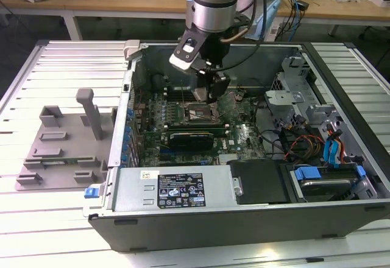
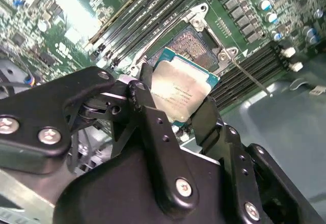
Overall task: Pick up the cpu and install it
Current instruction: 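Place the cpu into insertion slot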
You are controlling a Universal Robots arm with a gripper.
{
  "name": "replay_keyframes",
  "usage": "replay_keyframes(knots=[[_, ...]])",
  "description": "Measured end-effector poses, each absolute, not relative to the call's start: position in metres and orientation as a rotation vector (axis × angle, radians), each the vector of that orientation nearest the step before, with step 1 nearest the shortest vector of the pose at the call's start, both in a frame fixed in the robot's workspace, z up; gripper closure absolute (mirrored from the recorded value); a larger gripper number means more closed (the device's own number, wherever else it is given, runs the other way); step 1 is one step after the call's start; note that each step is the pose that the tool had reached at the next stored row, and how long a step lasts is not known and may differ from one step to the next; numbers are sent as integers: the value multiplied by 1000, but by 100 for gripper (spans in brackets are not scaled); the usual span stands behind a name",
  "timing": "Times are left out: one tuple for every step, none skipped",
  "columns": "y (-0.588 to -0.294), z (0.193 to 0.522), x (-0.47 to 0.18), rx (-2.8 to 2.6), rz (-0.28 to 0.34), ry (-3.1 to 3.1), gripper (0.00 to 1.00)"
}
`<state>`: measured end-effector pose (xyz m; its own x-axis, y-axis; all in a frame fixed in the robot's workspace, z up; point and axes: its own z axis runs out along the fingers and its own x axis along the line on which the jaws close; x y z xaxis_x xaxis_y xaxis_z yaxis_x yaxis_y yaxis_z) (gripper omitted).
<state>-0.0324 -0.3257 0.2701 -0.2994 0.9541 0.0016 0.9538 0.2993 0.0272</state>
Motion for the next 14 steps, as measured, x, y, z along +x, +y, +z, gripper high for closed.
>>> replay_keyframes(knots=[[-326,270,-32,1894,35,2487,45],[-326,270,-32,1930,35,2459,45],[-326,270,-32,1958,35,2436,45],[-326,270,-32,1978,34,2420,45],[-326,270,-32,2008,34,2394,45],[-326,269,-32,2048,34,2360,45],[-326,269,-32,2053,34,2356,45],[-326,269,-32,2056,34,2353,45],[-326,269,-32,2072,34,2339,45],[-326,269,-32,2089,33,2324,45],[-326,269,-32,2102,33,2312,45],[-326,268,-32,2133,33,2283,45],[-326,268,-32,2134,33,2282,45],[-326,268,-32,2134,33,2282,45]])
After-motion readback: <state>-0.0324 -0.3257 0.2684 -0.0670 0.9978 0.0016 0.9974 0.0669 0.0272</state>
